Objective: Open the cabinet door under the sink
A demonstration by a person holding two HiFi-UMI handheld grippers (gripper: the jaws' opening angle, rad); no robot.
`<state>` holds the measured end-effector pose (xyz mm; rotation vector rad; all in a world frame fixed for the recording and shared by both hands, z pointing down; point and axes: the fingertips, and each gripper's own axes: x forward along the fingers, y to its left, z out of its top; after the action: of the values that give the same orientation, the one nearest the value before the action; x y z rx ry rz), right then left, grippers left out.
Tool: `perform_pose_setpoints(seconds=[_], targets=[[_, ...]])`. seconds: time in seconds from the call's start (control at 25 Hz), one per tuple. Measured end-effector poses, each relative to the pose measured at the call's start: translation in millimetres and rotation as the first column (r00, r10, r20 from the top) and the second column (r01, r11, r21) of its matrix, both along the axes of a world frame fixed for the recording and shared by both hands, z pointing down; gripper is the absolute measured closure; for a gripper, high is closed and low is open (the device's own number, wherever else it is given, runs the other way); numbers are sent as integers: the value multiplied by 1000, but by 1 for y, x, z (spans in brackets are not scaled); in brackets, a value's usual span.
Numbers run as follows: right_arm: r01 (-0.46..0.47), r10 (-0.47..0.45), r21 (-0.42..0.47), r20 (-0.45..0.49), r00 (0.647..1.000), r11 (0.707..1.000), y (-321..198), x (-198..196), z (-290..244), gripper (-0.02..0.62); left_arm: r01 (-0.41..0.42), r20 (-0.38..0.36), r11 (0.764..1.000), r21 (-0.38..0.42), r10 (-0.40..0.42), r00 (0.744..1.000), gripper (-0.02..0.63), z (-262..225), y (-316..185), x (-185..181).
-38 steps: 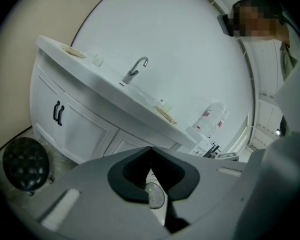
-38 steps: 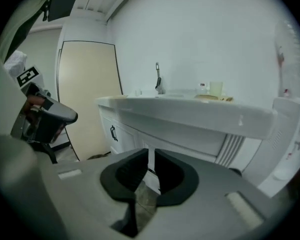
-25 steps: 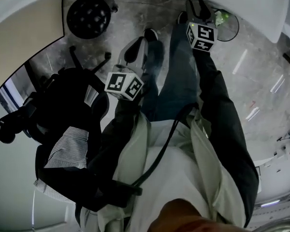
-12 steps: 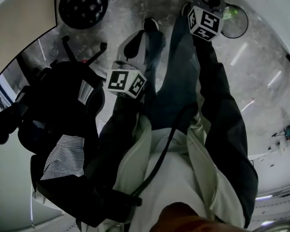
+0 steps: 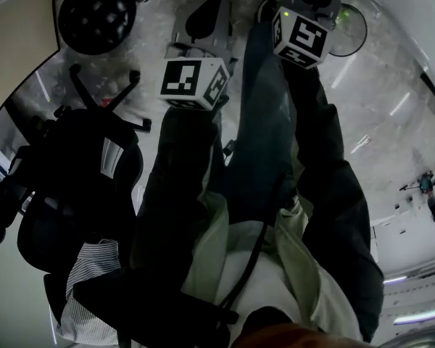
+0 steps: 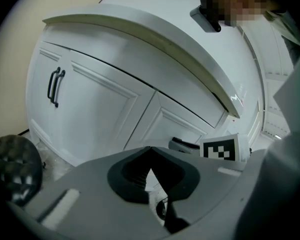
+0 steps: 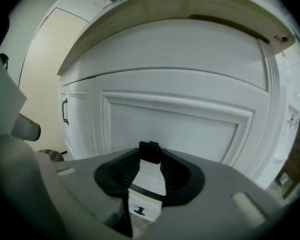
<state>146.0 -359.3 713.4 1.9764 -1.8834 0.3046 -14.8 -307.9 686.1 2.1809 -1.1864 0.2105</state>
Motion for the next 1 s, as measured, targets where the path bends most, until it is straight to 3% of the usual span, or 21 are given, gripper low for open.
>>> perform_pose_setpoints(seconds=[0.32, 0.6, 0.84, 1.0], targets=[[23, -25, 52, 32, 999, 998, -1, 1, -4, 469, -129, 25, 992, 12, 128, 991, 598, 25, 10, 22], [44, -45, 41, 33, 998, 998, 14, -6, -2, 471, -39, -30, 999, 0, 39, 999, 598, 14, 12, -1], [11, -12, 32, 51, 999, 999, 39, -14, 1, 471, -99, -17, 995, 7, 99, 995, 598, 8, 26, -3], [11, -11, 4, 56, 998, 1000, 58, -22, 3, 471, -88, -18, 996, 4, 88, 996, 598, 5, 33, -9]])
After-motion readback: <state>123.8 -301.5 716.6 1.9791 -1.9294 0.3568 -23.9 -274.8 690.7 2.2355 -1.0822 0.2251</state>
